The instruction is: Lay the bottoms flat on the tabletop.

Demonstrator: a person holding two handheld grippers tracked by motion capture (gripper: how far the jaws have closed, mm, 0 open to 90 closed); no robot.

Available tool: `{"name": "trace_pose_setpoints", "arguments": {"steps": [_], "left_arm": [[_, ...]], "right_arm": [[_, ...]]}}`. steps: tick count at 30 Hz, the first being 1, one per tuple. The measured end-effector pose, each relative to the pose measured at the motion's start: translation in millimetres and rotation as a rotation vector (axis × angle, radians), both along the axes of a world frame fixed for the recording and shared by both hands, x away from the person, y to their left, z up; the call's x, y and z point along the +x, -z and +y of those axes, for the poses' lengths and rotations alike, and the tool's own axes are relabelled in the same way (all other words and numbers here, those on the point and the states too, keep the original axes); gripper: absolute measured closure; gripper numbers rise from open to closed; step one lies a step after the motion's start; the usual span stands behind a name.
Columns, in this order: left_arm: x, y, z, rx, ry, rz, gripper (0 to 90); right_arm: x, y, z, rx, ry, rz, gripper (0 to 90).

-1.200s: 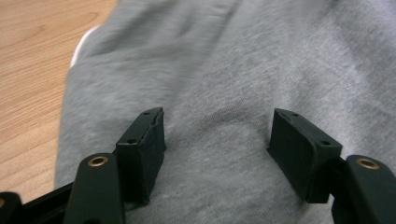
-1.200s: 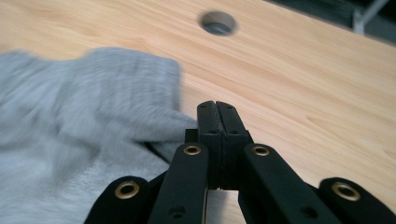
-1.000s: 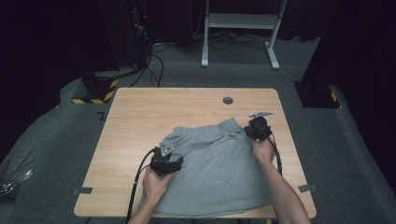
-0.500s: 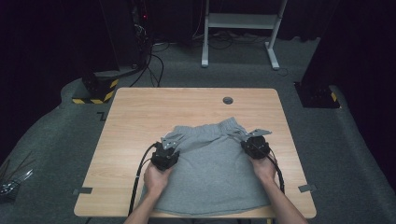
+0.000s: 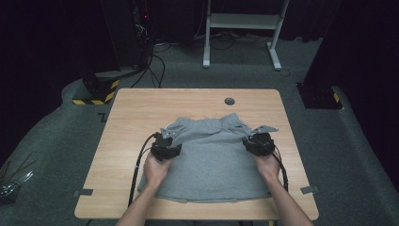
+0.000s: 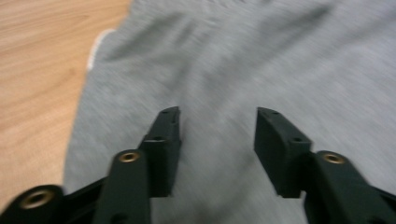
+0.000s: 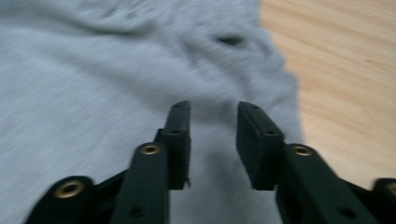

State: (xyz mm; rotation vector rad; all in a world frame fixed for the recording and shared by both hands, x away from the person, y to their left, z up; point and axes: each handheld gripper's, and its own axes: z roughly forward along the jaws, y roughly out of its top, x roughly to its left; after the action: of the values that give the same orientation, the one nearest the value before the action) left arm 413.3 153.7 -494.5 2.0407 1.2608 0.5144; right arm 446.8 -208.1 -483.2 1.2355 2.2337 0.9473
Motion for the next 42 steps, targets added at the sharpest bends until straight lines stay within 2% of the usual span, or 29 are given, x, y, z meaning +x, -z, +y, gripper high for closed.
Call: {"name": "trace_pose_setpoints", "arguments": {"steps": [2,4,5,7,9,10,11,13,15,17,19,21,23,25,27,28,29,30,31,32,35,36,38,40,42], "left_arm": [[-18.6,-0.4,0.7,-0.008,0.023,0.004,44.8],[-35.2,2.3,0.1,-0.036,0.038,0.013,43.7],[-42.4,4.4,-1.3,-0.032,0.049,0.014,43.6],[-52.8,10.7,-5.6,-0.029,0.067,0.026,43.6],[-56.2,17.1,-10.2,-0.011,0.077,0.037,43.9],[-55.2,21.0,-12.5,0.0,0.077,0.042,44.4],[-53.5,23.2,-14.0,-0.001,0.072,0.014,44.5],[-50.6,23.3,-15.0,-0.001,0.062,0.012,48.4],[-29.3,22.8,-20.4,0.028,0.042,0.006,49.9],[-13.8,22.3,-22.8,0.03,0.022,0.013,49.0],[4.4,20.7,-25.9,0.037,-0.001,0.032,46.9],[12.6,16.9,-27.1,0.051,-0.023,0.063,46.2],[6.9,12.8,-27.3,0.029,-0.007,0.063,45.7],[-9.7,11.5,-27.5,0.017,0.025,0.035,50.6],[-22.0,15.3,-26.6,0.007,0.043,0.053,56.6],[-25.9,18.5,-26.6,0.008,0.05,0.054,60.8],[-29.2,19.7,-26.3,0.015,0.054,0.031,65.2],[-29.5,19.6,-25.8,0.007,0.054,0.036,73.3],[-28.5,18.6,-25.4,0.001,0.053,0.051,80.2],[-28.8,16.8,-26.6,0.005,0.063,0.059,86.5],[-33.9,14.1,-28.5,0.011,0.084,0.046,88.1],[-38.4,12.4,-28.9,-0.004,0.091,0.04,88.2],[-47.4,11.1,-29.3,-0.031,0.108,0.03,88.2],[-54.4,14.8,-32.9,-0.037,0.133,0.039,87.8],[-58.4,18.9,-36.4,-0.03,0.155,0.05,87.0]], "right_arm": [[-18.7,0.3,2.4,0.007,-0.034,0.006,58.2],[-36.8,3.4,3.8,0.019,-0.061,0.006,56.1],[-46.4,6.8,4.6,0.034,-0.074,0.018,55.7],[-57.6,12.9,7.4,0.03,-0.087,0.028,55.2],[-66.3,22.0,11.7,0.021,-0.094,0.042,54.8],[-67.3,25.0,13.4,0.011,-0.098,0.046,54.9],[-67.4,28.9,16.1,-0.004,-0.095,0.052,55.0],[-63.6,34.1,19.4,-0.009,-0.09,0.04,55.7],[-54.5,34.3,23.0,-0.014,-0.081,0.036,56.3],[-37.9,34.8,26.9,-0.016,-0.067,0.03,56.0],[-21.7,33.6,29.0,-0.022,-0.049,0.041,55.6],[-7.2,31.8,30.9,-0.029,-0.025,0.058,54.7],[-4.3,27.7,31.1,-0.02,-0.011,0.073,53.2],[-17.8,22.6,30.3,0.027,-0.052,0.05,56.5],[-32.8,24.2,32.5,0.017,-0.089,0.057,61.9],[-37.9,27.0,33.9,0.008,-0.102,0.07,66.2],[-40.9,30.6,35.5,-0.014,-0.117,0.081,71.4],[-43.9,32.0,36.4,-0.023,-0.127,0.053,78.7],[-44.2,32.0,37.1,-0.023,-0.136,0.052,85.7],[-43.8,31.6,38.2,-0.03,-0.143,0.053,87.4],[-46.3,30.1,39.6,-0.057,-0.155,0.044,88.3],[-50.3,28.5,38.9,-0.061,-0.159,0.031,88.4],[-62.6,23.8,34.8,-0.027,-0.16,0.0,88.3],[-73.9,22.2,32.5,-0.019,-0.164,-0.011,87.9],[-81.6,27.6,33.5,-0.053,-0.181,-0.001,87.1]]}}
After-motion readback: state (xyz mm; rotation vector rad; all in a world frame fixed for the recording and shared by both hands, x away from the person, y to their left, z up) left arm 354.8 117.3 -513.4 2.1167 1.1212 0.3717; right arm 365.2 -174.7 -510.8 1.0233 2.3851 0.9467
